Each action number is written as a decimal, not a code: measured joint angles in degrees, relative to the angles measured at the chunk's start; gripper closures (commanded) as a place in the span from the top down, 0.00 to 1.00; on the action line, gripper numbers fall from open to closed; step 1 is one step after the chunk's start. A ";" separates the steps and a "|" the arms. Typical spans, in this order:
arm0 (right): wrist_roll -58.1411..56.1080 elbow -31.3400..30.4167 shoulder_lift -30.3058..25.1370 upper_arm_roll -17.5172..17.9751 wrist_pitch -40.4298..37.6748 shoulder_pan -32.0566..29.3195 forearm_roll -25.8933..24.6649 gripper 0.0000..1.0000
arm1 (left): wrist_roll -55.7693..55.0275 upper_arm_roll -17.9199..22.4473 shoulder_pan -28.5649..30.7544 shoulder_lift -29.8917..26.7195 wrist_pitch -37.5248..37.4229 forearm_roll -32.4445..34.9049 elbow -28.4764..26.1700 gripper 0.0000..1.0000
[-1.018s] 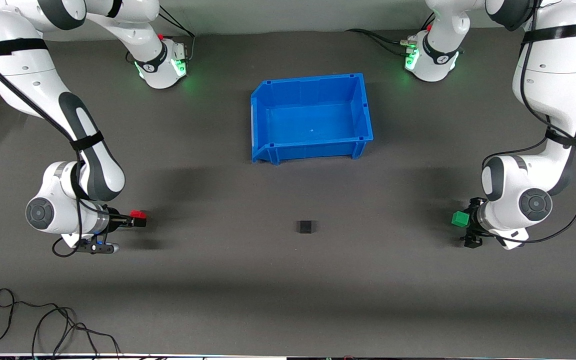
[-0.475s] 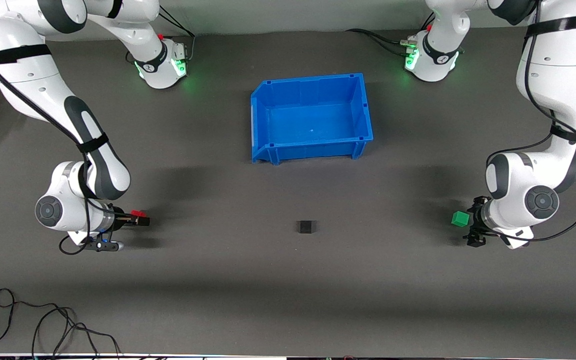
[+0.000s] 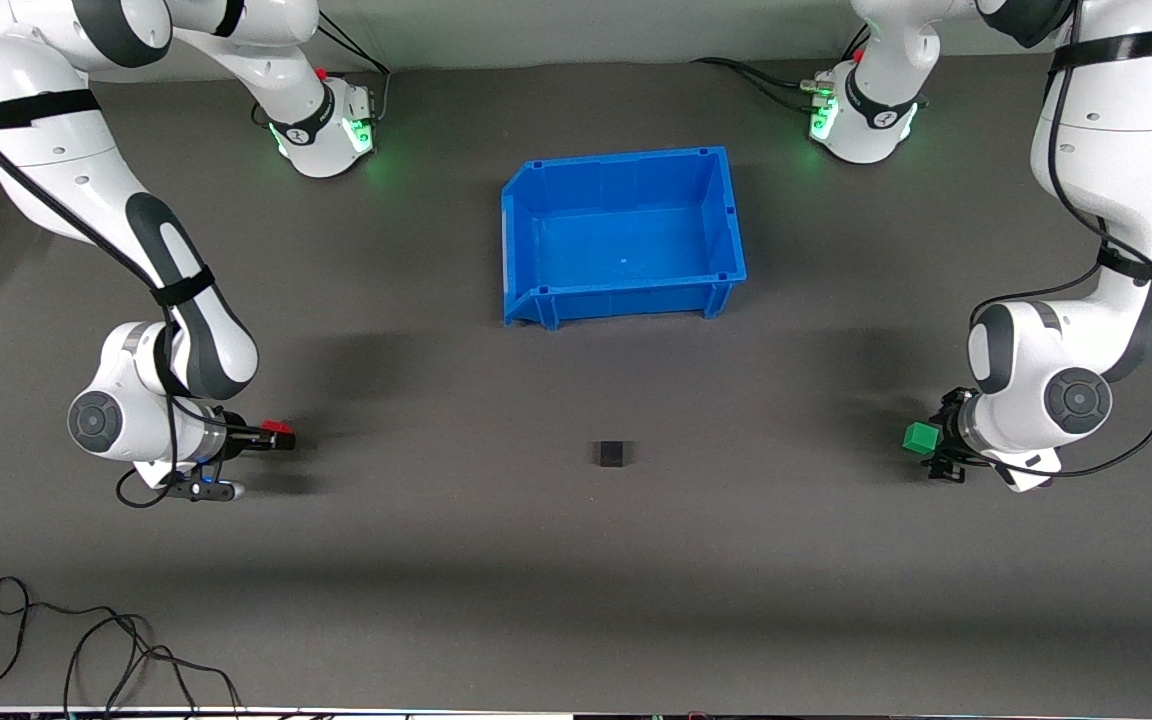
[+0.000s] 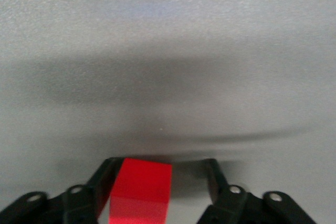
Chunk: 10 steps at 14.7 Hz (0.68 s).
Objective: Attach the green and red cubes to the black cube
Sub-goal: 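Lower and close the right gripper on the red cube while the left grasps green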
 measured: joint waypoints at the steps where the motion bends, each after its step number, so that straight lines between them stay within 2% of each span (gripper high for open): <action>1: 0.00 0.00 0.00 0.00 0.00 -0.10 0.00 0.59 | 0.01 0.01 0.07 0.00 0.00 0.00 -0.05 0.55; 2: 0.00 0.02 -0.02 -0.02 0.01 -0.12 0.00 0.57 | 0.01 0.01 0.12 0.00 0.00 0.00 -0.07 0.45; 4: 0.01 0.02 -0.14 -0.02 0.00 -0.14 0.00 0.45 | 0.01 0.01 0.15 0.00 0.00 0.00 -0.09 0.39; 6: 0.02 0.04 -0.24 0.01 -0.01 -0.14 0.01 0.29 | 0.02 -0.07 0.13 -0.01 0.00 0.00 -0.10 0.28; 8: 0.04 0.05 -0.30 0.01 -0.04 -0.14 0.04 0.13 | 0.02 -0.07 0.14 -0.08 0.00 -0.01 -0.09 0.10; 9: 0.16 0.04 -0.40 -0.01 -0.14 -0.14 0.18 0.01 | 0.02 -0.04 0.18 -0.16 0.00 -0.03 -0.09 0.08; 10: 0.48 0.05 -0.41 -0.05 -0.12 -0.17 0.87 0.00 | 0.02 -0.02 0.24 -0.29 0.00 -0.09 -0.04 0.08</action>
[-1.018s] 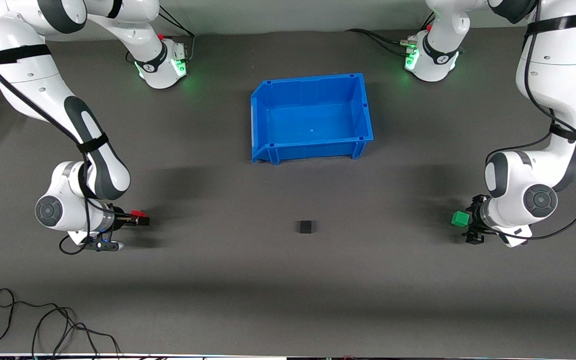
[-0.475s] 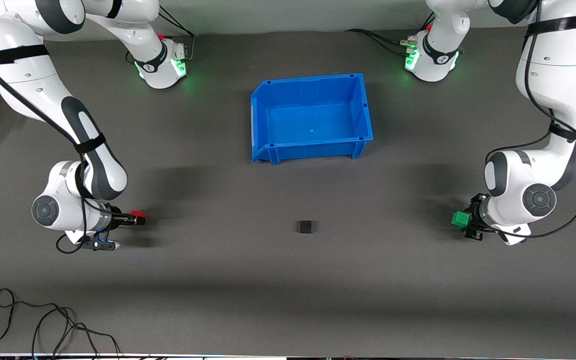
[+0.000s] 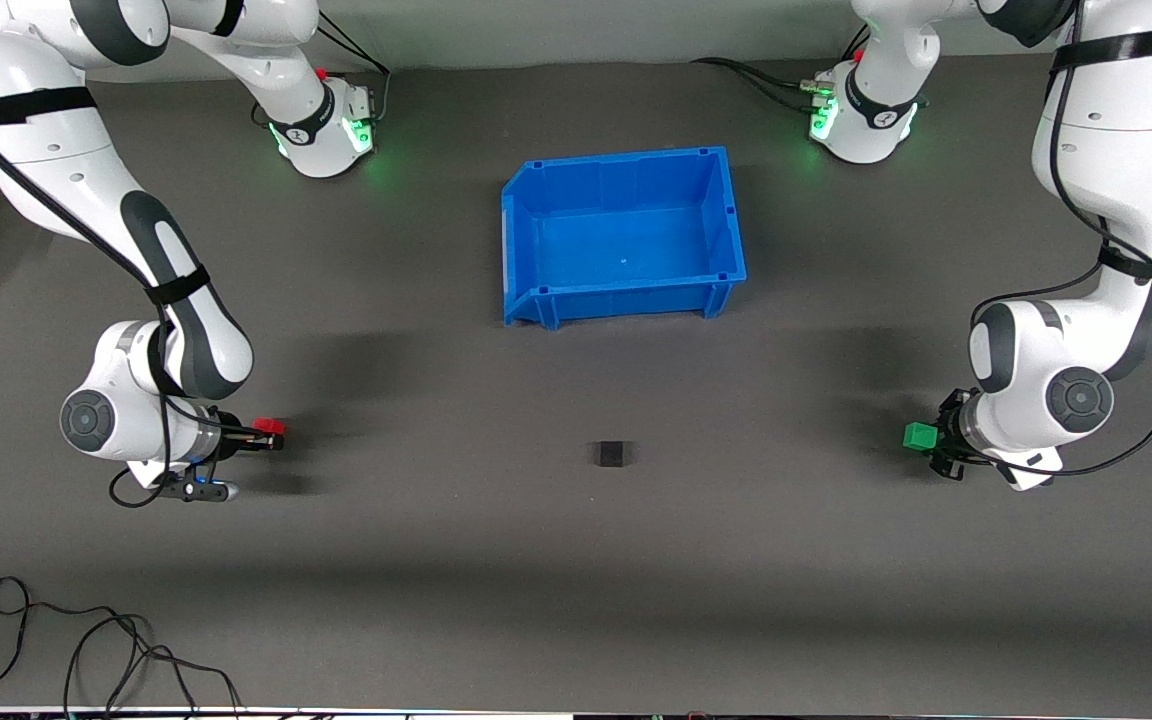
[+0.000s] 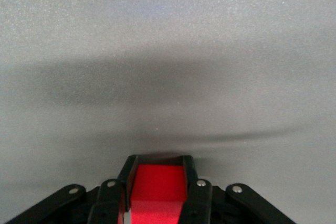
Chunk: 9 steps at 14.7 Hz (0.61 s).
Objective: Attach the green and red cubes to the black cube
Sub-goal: 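Lower and close the right gripper on the red cube while the left grasps green, then carry the red cube and green cube toward the black cube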
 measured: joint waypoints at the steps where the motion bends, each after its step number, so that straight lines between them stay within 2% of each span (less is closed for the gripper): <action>1: 0.48 0.03 -0.03 -0.10 0.04 -0.02 1.86 0.00 | 0.00 0.00 0.07 -0.20 0.01 -0.23 0.09 0.07; 4: 5.59 0.08 -0.12 0.06 0.00 0.03 7.17 0.00 | -0.02 0.00 0.15 -1.36 -0.19 -3.50 1.16 0.07; 6: 12.50 0.12 -0.21 0.54 -0.02 0.54 7.54 0.00 | -0.05 -0.12 0.12 -1.94 -2.62 -4.71 3.76 0.07; 9: 24.68 0.44 -0.91 1.17 -0.02 3.16 7.73 0.00 | -1.84 -0.36 -0.71 -2.08 -10.78 -6.80 10.68 0.07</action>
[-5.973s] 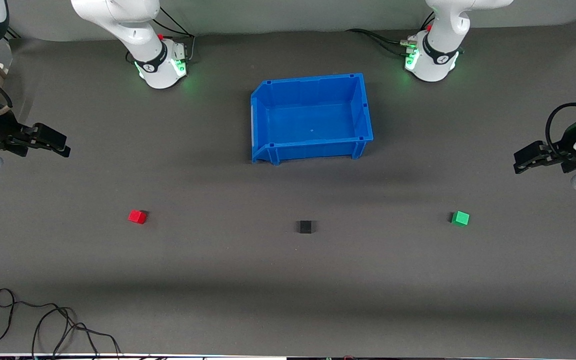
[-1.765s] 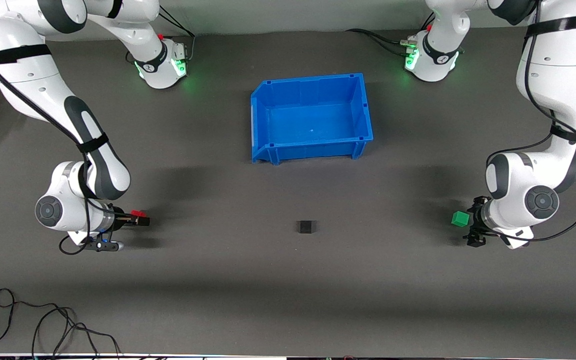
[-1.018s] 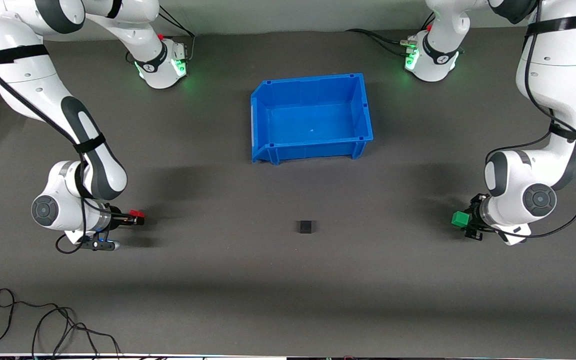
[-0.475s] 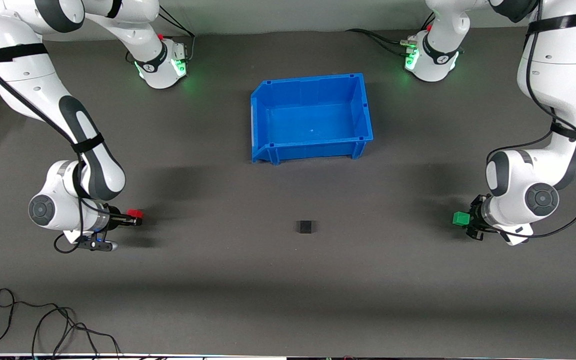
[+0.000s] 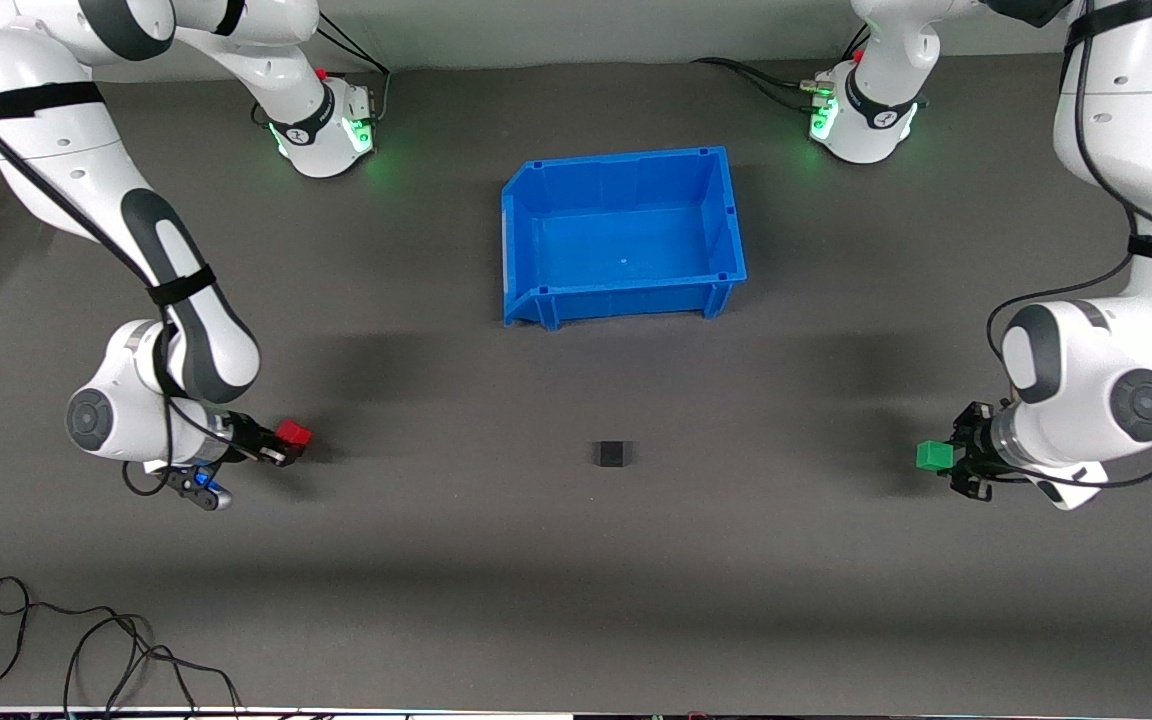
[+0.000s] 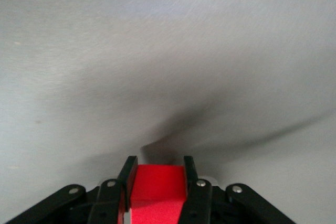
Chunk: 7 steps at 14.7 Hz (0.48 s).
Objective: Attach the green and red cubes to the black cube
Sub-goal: 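Carry the red cube and green cube toward the black cube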
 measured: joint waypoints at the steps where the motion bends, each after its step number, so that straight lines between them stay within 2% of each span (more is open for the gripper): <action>1: 5.15 0.48 -0.32 0.14 0.00 1.59 0.05 0.00 | -2.43 -0.08 -0.67 0.22 -1.91 0.00 2.30 0.07; 3: 16.99 2.34 -0.85 0.37 0.00 5.96 0.11 0.00 | -7.14 -0.16 -1.97 1.08 -3.68 -0.01 6.26 0.07; 7: 38.33 6.26 -1.39 0.53 -0.01 15.61 0.14 0.00 | -15.33 -0.61 -6.57 3.10 -5.94 -0.13 10.42 0.07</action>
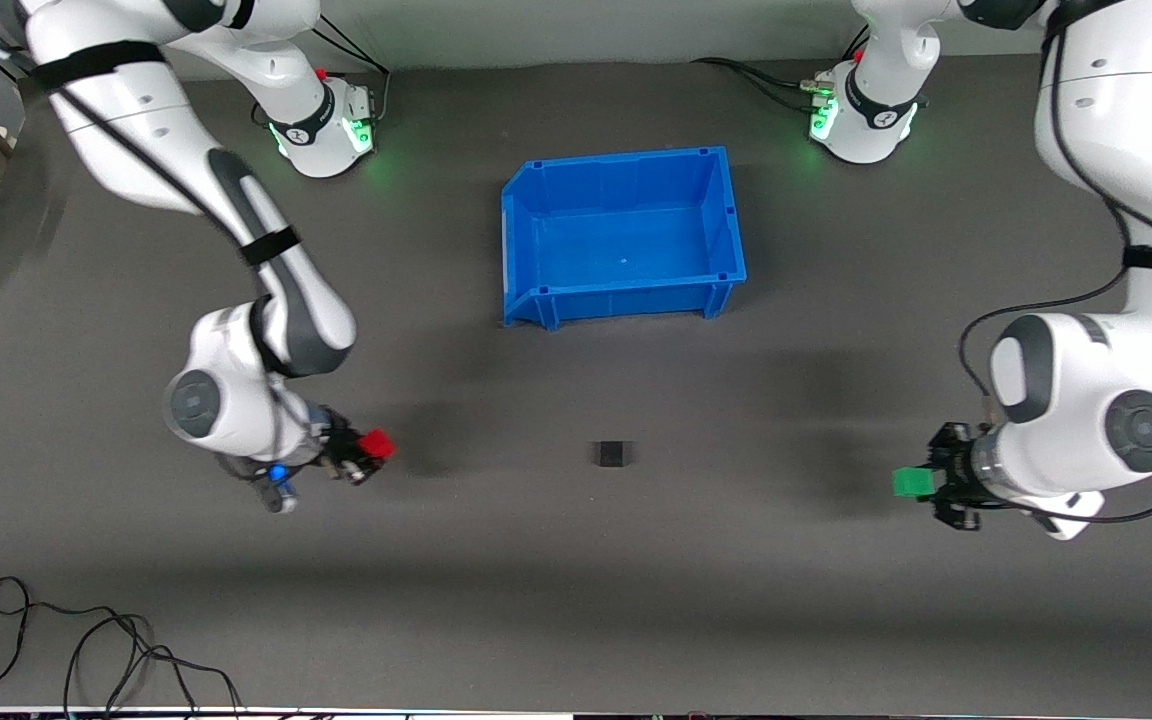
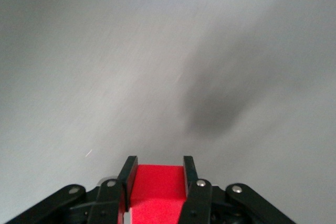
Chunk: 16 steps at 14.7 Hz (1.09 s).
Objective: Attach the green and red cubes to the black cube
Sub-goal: 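Carry the red cube and green cube toward the black cube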
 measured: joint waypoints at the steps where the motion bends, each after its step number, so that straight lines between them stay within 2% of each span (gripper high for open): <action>1: 5.01 0.87 0.04 -0.01 0.00 1.73 0.04 0.00 | -3.36 -0.09 -2.18 0.91 -0.15 -0.07 1.00 0.08; 6: 21.41 6.93 3.61 0.01 0.00 6.78 2.73 0.00 | -15.56 -0.21 -12.86 7.51 -0.12 -0.25 8.75 0.06; 9: 26.98 10.76 6.90 0.02 0.02 9.34 3.91 0.00 | -17.06 -0.18 -17.52 10.07 -0.12 -0.27 9.88 0.06; 16: 40.10 21.91 16.46 -0.06 0.33 13.63 3.91 0.00 | -20.55 0.14 -19.61 13.28 2.66 -0.45 9.96 0.07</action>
